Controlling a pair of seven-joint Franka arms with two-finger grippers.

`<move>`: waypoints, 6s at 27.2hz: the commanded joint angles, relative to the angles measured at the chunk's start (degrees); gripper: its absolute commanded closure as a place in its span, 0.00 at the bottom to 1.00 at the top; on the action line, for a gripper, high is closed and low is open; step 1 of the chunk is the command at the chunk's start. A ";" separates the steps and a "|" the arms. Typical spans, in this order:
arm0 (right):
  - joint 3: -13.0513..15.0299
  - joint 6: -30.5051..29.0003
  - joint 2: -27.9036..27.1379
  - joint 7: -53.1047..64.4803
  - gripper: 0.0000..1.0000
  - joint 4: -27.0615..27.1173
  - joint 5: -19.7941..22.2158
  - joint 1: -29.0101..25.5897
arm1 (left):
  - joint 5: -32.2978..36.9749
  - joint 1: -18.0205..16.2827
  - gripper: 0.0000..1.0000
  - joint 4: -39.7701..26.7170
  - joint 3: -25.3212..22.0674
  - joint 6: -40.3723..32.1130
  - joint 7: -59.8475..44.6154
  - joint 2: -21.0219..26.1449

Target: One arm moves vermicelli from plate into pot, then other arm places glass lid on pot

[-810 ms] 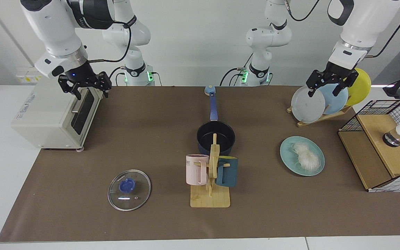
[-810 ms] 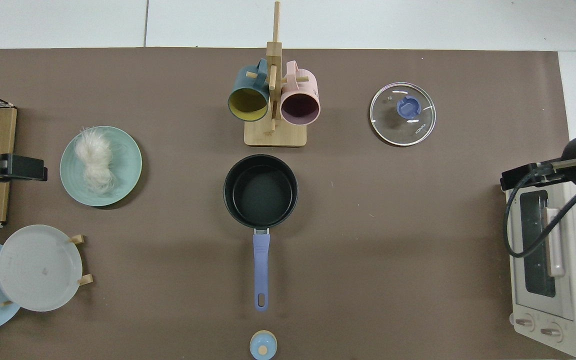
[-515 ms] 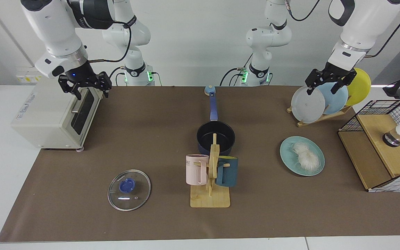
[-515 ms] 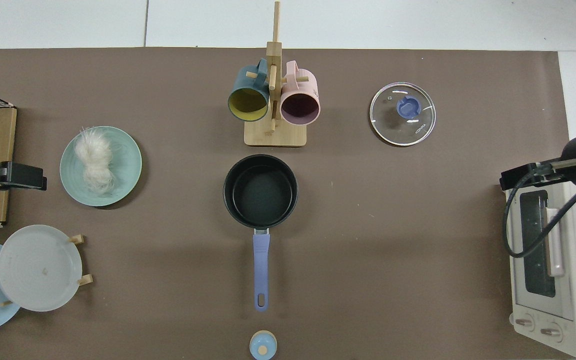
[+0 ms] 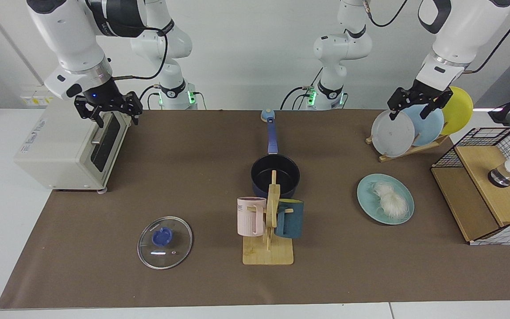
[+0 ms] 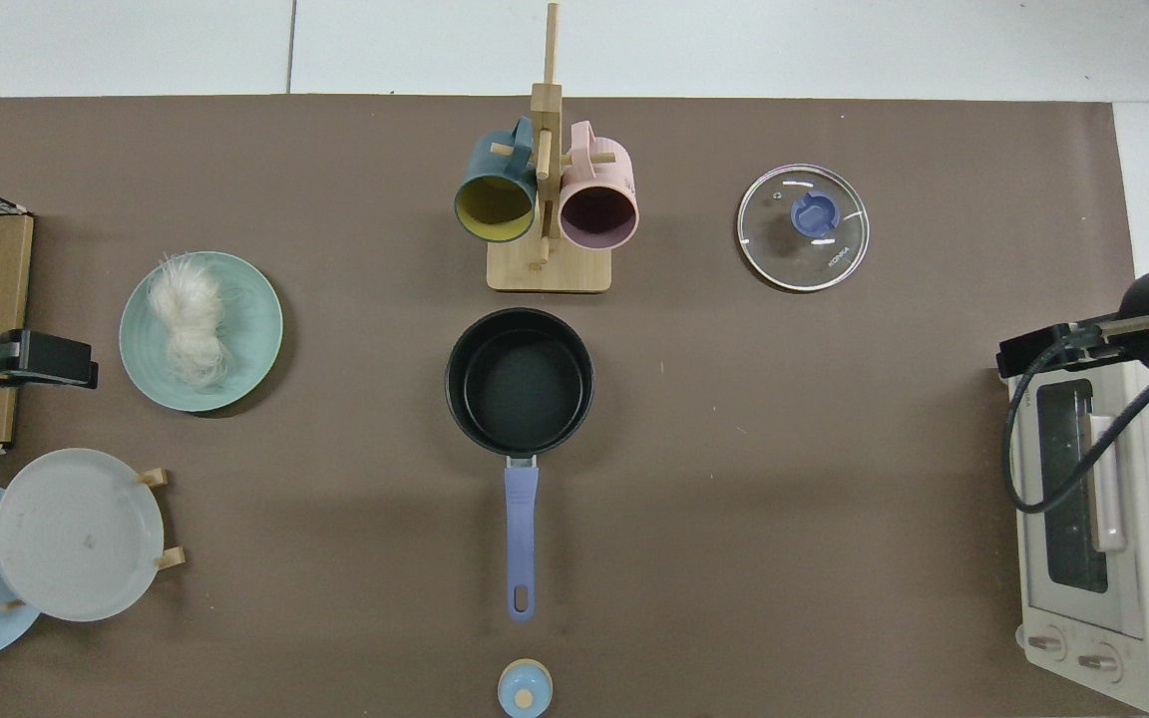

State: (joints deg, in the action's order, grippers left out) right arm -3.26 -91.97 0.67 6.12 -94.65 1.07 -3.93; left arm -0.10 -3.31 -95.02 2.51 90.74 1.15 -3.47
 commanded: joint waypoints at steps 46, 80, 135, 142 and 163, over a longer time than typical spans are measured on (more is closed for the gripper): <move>1.24 -2.06 -35.90 -7.88 0.02 35.93 1.30 6.04 | 0.01 -5.21 0.00 0.89 -0.66 35.03 -6.85 21.84; 3.00 -18.95 -52.79 -11.22 0.02 38.75 2.62 10.26 | 1.86 -2.75 0.20 -4.82 -0.22 40.92 -7.65 30.10; 2.47 -17.81 -50.94 -10.69 1.00 37.96 2.45 9.47 | 2.21 -0.03 1.00 -4.82 31.77 35.73 -46.32 24.21; 2.56 -17.19 -49.01 -10.43 1.00 37.52 2.53 8.94 | 2.21 0.50 1.00 -5.44 31.86 34.33 -47.12 24.04; 2.56 -6.74 -31.35 -6.48 1.00 28.64 2.27 8.24 | 3.17 -1.34 0.00 -1.59 31.07 32.59 -45.89 23.51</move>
State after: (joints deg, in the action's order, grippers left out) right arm -0.12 -101.71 -36.50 -2.94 -62.14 3.23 4.97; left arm 1.81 -3.64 -100.12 34.14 127.67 -44.85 21.72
